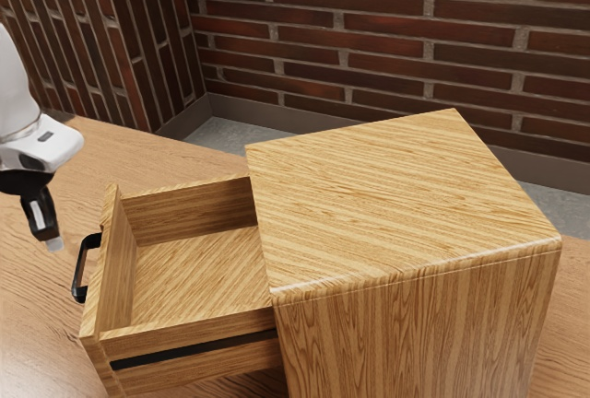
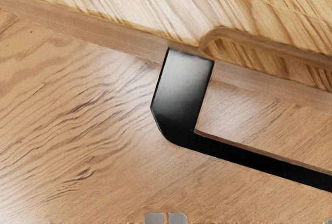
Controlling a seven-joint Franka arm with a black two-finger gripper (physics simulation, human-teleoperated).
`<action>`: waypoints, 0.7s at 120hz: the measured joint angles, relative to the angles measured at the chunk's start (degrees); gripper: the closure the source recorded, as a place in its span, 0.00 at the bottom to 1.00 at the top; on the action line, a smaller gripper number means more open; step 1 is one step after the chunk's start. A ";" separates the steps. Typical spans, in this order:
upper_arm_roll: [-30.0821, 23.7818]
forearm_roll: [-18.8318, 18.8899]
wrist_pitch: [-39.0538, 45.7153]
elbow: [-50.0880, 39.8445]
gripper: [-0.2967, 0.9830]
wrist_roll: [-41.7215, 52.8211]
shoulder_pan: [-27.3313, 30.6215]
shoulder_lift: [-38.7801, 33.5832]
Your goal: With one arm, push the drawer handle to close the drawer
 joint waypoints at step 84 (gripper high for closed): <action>0.16 -1.32 1.23 -5.21 0.85 4.13 -6.02 -4.10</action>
